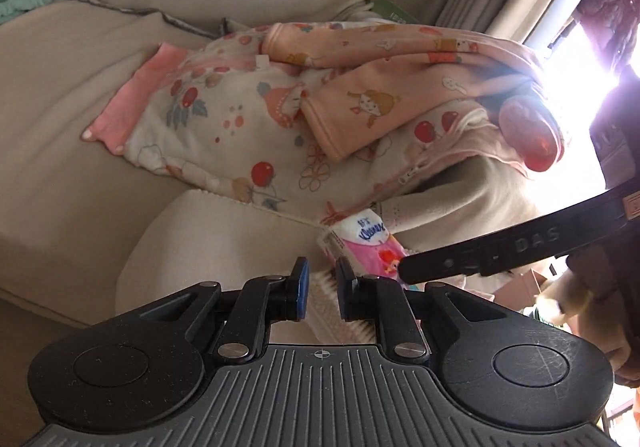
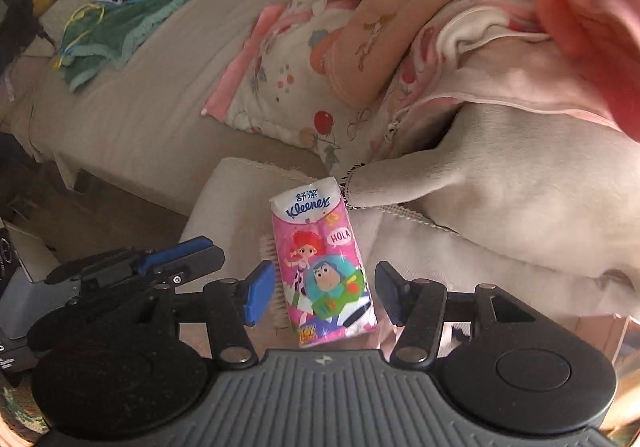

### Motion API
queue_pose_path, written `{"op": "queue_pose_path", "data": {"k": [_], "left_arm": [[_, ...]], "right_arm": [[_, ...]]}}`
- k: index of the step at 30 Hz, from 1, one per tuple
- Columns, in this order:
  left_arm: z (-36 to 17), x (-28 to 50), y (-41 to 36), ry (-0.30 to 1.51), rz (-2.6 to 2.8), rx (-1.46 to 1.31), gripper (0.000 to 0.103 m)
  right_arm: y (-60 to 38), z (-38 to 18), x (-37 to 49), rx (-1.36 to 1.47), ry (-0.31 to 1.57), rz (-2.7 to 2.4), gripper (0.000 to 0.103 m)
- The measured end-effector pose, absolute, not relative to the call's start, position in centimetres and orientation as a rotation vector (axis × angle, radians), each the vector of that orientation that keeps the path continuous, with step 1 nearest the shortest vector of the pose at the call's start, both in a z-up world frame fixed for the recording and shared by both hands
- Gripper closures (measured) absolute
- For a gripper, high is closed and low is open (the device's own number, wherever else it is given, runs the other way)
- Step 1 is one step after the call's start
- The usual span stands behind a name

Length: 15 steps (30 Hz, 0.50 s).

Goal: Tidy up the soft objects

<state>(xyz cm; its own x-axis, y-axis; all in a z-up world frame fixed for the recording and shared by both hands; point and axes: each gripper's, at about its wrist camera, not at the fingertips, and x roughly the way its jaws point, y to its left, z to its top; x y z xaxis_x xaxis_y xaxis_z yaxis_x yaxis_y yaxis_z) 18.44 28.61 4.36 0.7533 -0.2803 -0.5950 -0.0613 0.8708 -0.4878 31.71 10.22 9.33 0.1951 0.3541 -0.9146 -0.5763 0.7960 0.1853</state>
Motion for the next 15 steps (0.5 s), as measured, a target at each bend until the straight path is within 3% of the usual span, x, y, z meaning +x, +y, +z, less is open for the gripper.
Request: {"op": "queue_pose_path", "data": {"k": [3,7,11,15], "left_arm": [[4.1,19.0,28.6,0.712,-0.145,-0.489,0.087],[3.8,20.5,28.6,0.706,-0.149,-0.462,0.087],[3.7,24.0,27.9,0.696,-0.183,-0.44,0.087],[2.1,28.0,26.4,0.832,-0.269,-0.375,0.087]], "right_arm": [[12.0,7.5,32.3,-0.297,1.25,0.717,0.049],[11.2,8.9,31.6,-0.354,1.15,0.713,0.066],[9.5,10.1,31.9,-0.405,1.107,0.632,0.067],[8.6,8.6,32.6,-0.435,1.165,0.563,0.067]]}}
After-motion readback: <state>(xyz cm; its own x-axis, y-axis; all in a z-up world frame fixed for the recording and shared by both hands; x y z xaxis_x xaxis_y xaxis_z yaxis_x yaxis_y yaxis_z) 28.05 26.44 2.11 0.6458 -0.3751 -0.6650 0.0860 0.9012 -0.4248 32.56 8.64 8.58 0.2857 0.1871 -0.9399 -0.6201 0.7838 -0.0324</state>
